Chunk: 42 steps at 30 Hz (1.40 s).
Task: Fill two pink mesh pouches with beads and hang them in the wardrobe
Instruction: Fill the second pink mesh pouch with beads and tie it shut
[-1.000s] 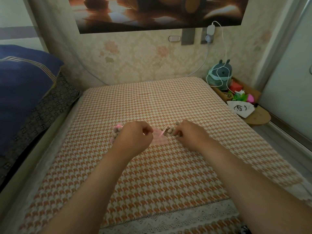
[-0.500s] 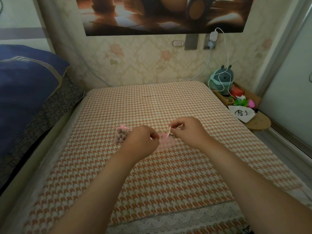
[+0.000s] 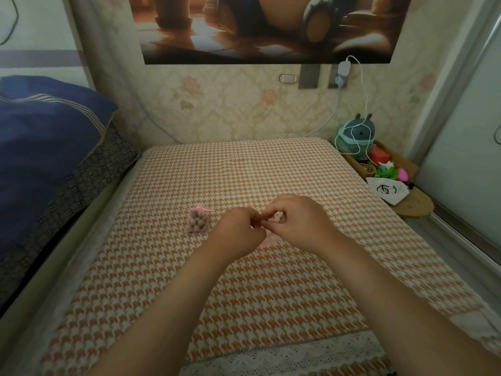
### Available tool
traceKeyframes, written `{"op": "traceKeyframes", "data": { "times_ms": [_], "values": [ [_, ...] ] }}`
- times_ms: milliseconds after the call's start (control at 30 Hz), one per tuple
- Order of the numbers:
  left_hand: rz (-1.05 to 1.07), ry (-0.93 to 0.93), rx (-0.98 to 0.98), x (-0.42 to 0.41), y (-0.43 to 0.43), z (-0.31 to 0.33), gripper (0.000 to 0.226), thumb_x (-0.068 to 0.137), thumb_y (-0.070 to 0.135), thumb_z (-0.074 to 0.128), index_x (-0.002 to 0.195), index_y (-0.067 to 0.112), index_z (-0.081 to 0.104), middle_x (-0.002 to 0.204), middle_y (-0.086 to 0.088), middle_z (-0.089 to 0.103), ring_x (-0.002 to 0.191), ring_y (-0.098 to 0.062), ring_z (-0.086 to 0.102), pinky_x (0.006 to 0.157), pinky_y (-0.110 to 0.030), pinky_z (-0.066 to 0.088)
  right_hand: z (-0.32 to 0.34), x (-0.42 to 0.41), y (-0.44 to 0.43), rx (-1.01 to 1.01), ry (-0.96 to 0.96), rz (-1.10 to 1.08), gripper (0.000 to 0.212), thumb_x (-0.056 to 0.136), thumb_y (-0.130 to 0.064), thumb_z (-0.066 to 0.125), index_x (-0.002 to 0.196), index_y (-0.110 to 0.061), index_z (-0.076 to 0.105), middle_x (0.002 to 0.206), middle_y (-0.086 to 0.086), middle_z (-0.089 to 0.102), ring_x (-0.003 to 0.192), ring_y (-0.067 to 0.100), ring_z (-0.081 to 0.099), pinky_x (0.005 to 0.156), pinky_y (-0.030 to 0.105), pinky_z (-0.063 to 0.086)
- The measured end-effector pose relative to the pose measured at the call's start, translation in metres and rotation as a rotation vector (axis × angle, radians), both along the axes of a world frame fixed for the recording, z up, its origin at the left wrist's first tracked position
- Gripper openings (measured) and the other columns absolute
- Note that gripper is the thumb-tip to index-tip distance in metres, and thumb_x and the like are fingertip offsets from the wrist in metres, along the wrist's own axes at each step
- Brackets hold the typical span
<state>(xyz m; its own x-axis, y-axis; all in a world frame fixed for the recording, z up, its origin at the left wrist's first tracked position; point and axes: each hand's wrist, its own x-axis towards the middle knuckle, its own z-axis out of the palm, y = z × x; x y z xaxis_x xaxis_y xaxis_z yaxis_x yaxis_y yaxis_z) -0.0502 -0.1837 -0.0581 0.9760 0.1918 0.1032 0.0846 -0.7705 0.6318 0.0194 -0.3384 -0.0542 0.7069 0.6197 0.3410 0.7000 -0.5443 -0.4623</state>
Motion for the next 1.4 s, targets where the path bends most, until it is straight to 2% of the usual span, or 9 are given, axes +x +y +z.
{"op": "traceKeyframes", "data": {
  "times_ms": [267,467,600,800,933,1033,1100,1233,1400],
  "values": [
    [0.002,0.023,-0.034,0.008,0.004,0.003,0.021,0.088,0.022,0.063,0.106,0.017,0.074,0.095,0.003,0.072,0.084,-0.011,0.068,0.069,-0.023,0.057,-0.002,0.007,-0.002,-0.141,-0.048,-0.022,0.016,0.096,-0.044,0.063,0.105,-0.038,0.075,0.109,-0.019,0.062,0.097,0.003,0.057,0.078,0.029,0.051],
    [0.012,0.025,-0.049,0.011,0.007,0.01,0.016,0.091,0.019,0.06,0.094,0.021,0.076,0.081,0.006,0.072,0.063,-0.007,0.062,0.051,-0.017,0.047,0.003,0.008,-0.004,-0.167,0.062,-0.033,0.031,0.097,-0.037,0.058,0.079,-0.024,0.078,0.064,-0.001,0.069,0.058,0.019,0.062,0.056,0.04,0.052],
    [-0.02,0.036,-0.102,0.014,0.009,0.007,0.017,0.092,0.019,0.058,0.094,0.021,0.075,0.071,0.009,0.066,0.05,-0.002,0.051,0.042,-0.014,0.037,0.006,0.01,-0.007,-0.056,0.167,-0.014,0.028,0.094,-0.042,0.061,0.076,-0.027,0.078,0.071,-0.005,0.072,0.066,0.017,0.066,0.064,0.043,0.058],
    [-0.062,0.001,-0.228,0.02,0.009,0.001,0.017,0.092,0.014,0.059,0.09,0.024,0.073,0.087,0.0,0.072,0.074,-0.019,0.067,0.068,-0.037,0.058,-0.002,0.016,-0.014,-0.106,0.29,-0.032,0.045,0.095,-0.032,0.064,0.051,-0.027,0.061,0.045,-0.012,0.051,0.043,0.009,0.04,0.052,0.032,0.038],
    [0.087,-0.134,-0.327,0.034,0.019,-0.005,0.023,0.094,0.01,0.053,0.092,0.024,0.071,0.09,0.002,0.073,0.083,-0.026,0.069,0.073,-0.042,0.059,-0.006,0.022,-0.014,-0.096,0.283,-0.053,0.037,0.096,-0.036,0.06,0.072,-0.01,0.072,0.053,-0.001,0.054,0.048,0.015,0.04,0.052,0.033,0.036],
    [0.13,-0.109,-0.181,0.046,0.027,-0.02,0.033,0.096,0.004,0.046,0.106,0.025,0.07,0.106,0.006,0.071,0.076,-0.015,0.064,0.058,-0.018,0.05,-0.009,0.024,-0.012,-0.107,0.245,-0.062,0.036,0.097,-0.038,0.059,0.083,-0.009,0.076,0.069,0.007,0.072,0.051,0.015,0.05,0.054,0.04,0.05],
    [0.092,-0.089,-0.05,0.053,0.029,-0.031,0.039,0.097,0.0,0.045,0.118,0.022,0.069,0.124,0.002,0.066,0.095,-0.01,0.063,0.071,-0.011,0.048,-0.01,0.024,-0.011,-0.097,0.236,-0.064,0.03,0.097,-0.037,0.06,0.086,-0.016,0.079,0.077,0.003,0.076,0.056,0.015,0.061,0.063,0.044,0.058],
    [-0.034,0.023,0.026,0.074,0.031,-0.048,0.046,0.094,-0.006,0.045,0.13,0.016,0.064,0.141,-0.003,0.055,0.129,-0.02,0.052,0.106,-0.03,0.043,-0.012,0.025,-0.006,-0.07,0.226,-0.049,0.02,0.095,-0.036,0.06,0.091,-0.033,0.08,0.08,-0.01,0.076,0.069,0.017,0.069,0.067,0.042,0.061],
    [-0.115,0.144,0.11,0.09,0.03,-0.061,0.04,0.092,0.002,0.055,0.125,0.02,0.068,0.125,-0.003,0.065,0.103,-0.02,0.064,0.085,-0.035,0.056,-0.012,0.026,-0.002,-0.054,0.208,-0.055,0.02,0.094,-0.033,0.06,0.091,-0.034,0.08,0.08,-0.013,0.075,0.068,0.017,0.069,0.066,0.043,0.061]
  ]
}}
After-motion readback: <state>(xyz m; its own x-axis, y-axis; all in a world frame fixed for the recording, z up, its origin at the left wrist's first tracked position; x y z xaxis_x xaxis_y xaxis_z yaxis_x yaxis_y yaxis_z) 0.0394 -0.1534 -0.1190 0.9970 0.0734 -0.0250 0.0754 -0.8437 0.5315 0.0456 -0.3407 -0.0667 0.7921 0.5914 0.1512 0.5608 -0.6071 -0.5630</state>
